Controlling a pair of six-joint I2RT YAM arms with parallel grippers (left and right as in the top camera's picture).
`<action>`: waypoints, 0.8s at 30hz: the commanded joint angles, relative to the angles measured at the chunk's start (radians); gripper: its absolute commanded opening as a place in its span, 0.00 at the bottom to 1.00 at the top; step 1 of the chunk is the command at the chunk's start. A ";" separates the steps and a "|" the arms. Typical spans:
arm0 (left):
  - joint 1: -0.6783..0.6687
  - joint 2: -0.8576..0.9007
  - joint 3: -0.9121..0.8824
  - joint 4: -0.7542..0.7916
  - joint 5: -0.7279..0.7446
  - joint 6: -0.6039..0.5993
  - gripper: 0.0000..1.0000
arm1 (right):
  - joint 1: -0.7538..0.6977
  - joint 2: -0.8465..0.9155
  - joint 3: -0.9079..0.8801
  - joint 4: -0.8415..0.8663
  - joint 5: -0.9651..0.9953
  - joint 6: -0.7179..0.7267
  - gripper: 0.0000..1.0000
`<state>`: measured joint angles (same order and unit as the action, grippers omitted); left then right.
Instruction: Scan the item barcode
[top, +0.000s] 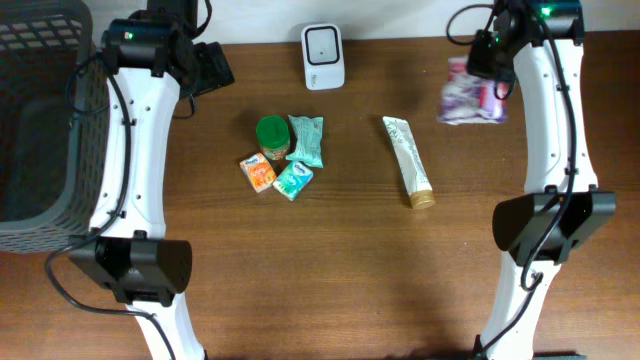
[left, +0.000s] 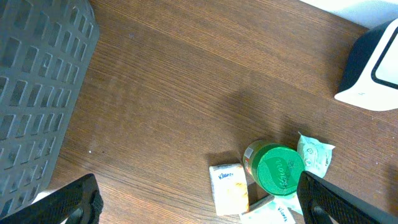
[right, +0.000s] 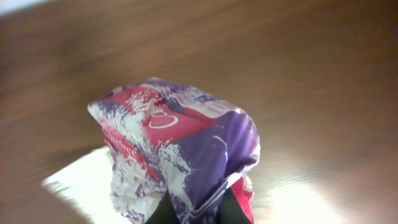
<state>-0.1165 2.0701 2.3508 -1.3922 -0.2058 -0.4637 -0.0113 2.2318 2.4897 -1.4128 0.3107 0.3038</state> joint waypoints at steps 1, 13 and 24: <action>-0.001 0.006 -0.002 -0.001 0.000 0.010 0.99 | 0.009 -0.013 -0.022 -0.013 0.430 -0.008 0.04; -0.001 0.006 -0.002 -0.001 0.000 0.010 0.99 | 0.036 -0.008 -0.468 0.214 0.237 -0.008 0.10; -0.001 0.006 -0.002 -0.001 0.000 0.010 0.99 | 0.132 -0.008 -0.082 0.042 -0.083 -0.009 0.96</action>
<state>-0.1165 2.0701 2.3508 -1.3922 -0.2058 -0.4637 0.1459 2.2414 2.2910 -1.3334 0.2813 0.2855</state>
